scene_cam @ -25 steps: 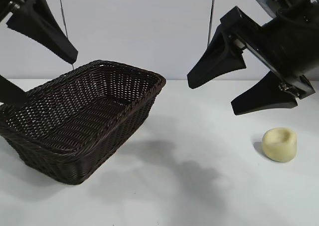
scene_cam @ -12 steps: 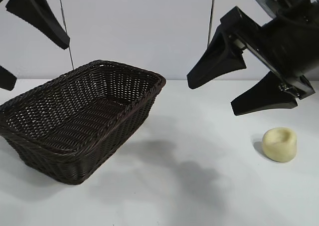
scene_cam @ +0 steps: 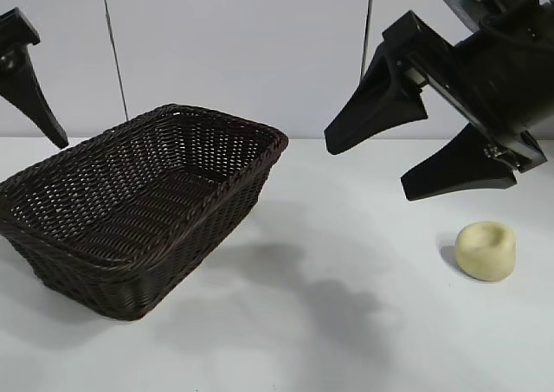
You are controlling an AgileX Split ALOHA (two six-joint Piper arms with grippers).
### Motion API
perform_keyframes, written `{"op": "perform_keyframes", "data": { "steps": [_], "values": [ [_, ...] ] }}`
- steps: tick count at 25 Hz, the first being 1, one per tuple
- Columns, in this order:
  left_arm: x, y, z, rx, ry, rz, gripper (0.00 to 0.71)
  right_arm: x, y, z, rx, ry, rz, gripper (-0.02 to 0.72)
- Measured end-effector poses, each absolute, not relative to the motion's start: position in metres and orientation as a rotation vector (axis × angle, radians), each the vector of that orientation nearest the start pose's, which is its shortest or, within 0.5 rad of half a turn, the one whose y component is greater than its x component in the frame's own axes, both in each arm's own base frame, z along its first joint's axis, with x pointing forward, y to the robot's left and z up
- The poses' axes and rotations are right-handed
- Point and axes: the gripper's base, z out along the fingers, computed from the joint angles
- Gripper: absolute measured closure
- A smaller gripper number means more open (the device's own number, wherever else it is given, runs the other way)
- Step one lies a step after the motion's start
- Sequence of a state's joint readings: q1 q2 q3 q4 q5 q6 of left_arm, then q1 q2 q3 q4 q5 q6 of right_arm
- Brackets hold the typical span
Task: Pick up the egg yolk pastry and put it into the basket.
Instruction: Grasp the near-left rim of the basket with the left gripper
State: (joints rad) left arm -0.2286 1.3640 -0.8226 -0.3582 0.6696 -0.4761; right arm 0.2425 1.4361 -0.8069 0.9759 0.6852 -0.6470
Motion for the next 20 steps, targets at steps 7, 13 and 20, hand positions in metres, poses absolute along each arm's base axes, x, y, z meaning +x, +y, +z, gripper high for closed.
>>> {"op": "perform_keyframes", "data": {
  "steps": [7,13,20],
  "values": [
    [0.244,-0.074,0.225,-0.796,2.596,-0.602,0.052,0.251,0.111,0.234,-0.269,2.539,0.877,0.050],
    [0.246,-0.073,0.226,-0.834,2.561,-0.616,0.052,0.251,0.111,0.234,-0.270,2.540,0.878,0.050],
    [0.253,-0.075,0.205,-0.882,2.624,-0.574,0.052,0.249,0.112,0.233,-0.278,2.547,0.890,0.050]
  ]
}}
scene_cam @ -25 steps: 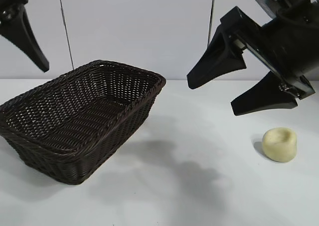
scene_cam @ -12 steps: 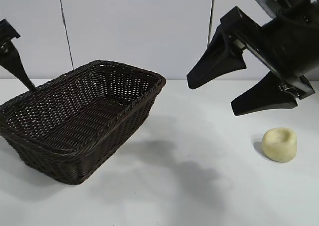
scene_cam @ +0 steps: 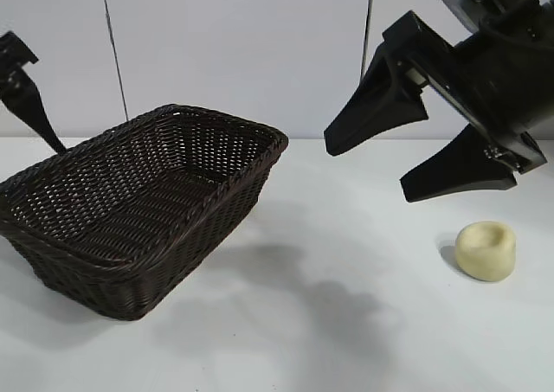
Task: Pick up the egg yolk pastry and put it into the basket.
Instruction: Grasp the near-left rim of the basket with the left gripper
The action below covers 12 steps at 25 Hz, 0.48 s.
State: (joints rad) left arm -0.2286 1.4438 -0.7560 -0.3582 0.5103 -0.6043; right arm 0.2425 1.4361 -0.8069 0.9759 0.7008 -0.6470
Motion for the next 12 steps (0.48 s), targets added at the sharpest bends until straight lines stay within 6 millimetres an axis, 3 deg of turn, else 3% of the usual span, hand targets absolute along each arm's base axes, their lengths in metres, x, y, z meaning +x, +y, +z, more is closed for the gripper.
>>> {"op": "perform_keyframes", "data": {
  "steps": [12],
  "values": [
    [0.271,-0.077,0.155,-0.968,2.711,-0.475,0.052,0.249,0.112,0.233,-0.279,2.548,0.891,0.050]
  ]
}}
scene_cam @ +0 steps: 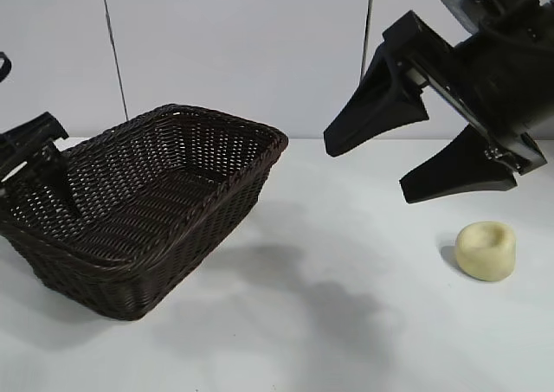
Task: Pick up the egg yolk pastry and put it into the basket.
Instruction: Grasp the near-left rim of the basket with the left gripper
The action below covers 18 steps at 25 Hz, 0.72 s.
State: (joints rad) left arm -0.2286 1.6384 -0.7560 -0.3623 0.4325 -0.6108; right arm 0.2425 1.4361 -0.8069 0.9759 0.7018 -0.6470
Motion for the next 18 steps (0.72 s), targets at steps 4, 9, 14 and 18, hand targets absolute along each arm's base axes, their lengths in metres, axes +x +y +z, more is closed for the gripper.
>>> {"op": "perform_keyframes", "data": {
  "steps": [4,9,14,18],
  "values": [
    [0.2732,-0.0780,0.1489,-1.012,2.702,-0.488,0.052,0.2494,0.1119,0.2335,-0.279,2.548,0.891,0.050],
    [0.2739,-0.0781,0.1491,-1.018,2.692,-0.494,0.172,0.2494,0.1119,0.2335,-0.279,2.548,0.891,0.050],
    [0.2739,-0.0781,0.1491,-1.020,2.691,-0.495,0.396,0.2494,0.1119,0.2335,-0.279,2.548,0.891,0.050],
    [0.2752,-0.0786,0.1498,-1.069,2.663,-0.515,0.579,0.2493,0.1119,0.2334,-0.280,2.548,0.892,0.050]
  ]
}}
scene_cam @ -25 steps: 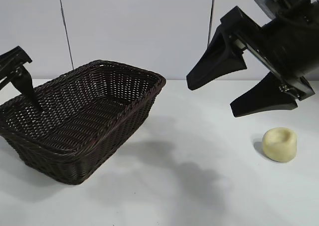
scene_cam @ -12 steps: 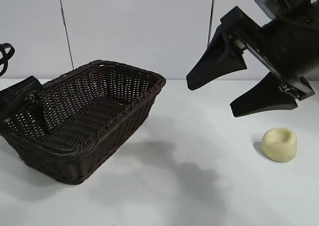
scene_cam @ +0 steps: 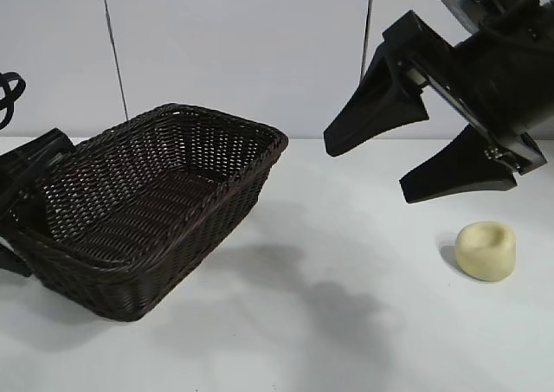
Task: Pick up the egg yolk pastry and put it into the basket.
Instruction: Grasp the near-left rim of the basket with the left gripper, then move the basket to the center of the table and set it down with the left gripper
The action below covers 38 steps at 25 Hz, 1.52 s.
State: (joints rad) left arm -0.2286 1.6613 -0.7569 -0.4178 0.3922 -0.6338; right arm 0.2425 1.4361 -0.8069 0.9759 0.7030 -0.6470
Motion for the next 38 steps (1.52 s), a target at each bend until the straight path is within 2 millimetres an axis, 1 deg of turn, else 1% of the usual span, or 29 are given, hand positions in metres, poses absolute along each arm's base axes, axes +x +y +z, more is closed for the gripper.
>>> {"op": "perform_keyframes", "data": {
  "steps": [1,2,6,10,14,16,21,23,28,31,38],
  "values": [
    [0.276,-0.078,0.150,-1.070,2.657,-0.517,0.602,0.249,0.112,0.233,-0.280,2.548,0.892,0.050],
    [0.276,-0.078,0.150,-1.062,2.661,-0.513,0.611,0.249,0.112,0.233,-0.280,2.548,0.892,0.050],
    [0.274,-0.079,0.150,-1.072,2.681,-0.510,0.611,0.249,0.112,0.233,-0.281,2.549,0.893,0.050],
    [0.279,-0.082,0.156,-1.068,2.704,-0.517,0.611,0.249,0.112,0.233,-0.281,2.549,0.893,0.050],
    [0.289,-0.086,0.170,-1.032,2.723,-0.535,0.611,0.249,0.112,0.233,-0.282,2.550,0.894,0.050],
    [0.296,-0.088,0.180,-0.986,2.730,-0.551,0.611,0.249,0.112,0.233,-0.283,2.550,0.893,0.050],
    [0.310,-0.092,0.203,-0.742,2.756,-0.564,0.611,0.249,0.112,0.233,-0.281,2.550,0.893,0.050],
    [0.313,-0.090,0.208,-0.666,2.778,-0.558,0.611,0.249,0.112,0.233,-0.282,2.551,0.894,0.050],
    [0.314,-0.088,0.214,-0.358,2.845,-0.513,0.611,0.249,0.112,0.233,-0.282,2.551,0.894,0.050],
    [0.317,-0.090,0.217,-0.218,2.876,-0.501,0.611,0.249,0.112,0.233,-0.282,2.551,0.894,0.050],
    [0.337,-0.097,0.204,0.013,2.954,-0.502,0.611,0.249,0.112,0.234,-0.283,2.551,0.895,0.050]
  ]
}}
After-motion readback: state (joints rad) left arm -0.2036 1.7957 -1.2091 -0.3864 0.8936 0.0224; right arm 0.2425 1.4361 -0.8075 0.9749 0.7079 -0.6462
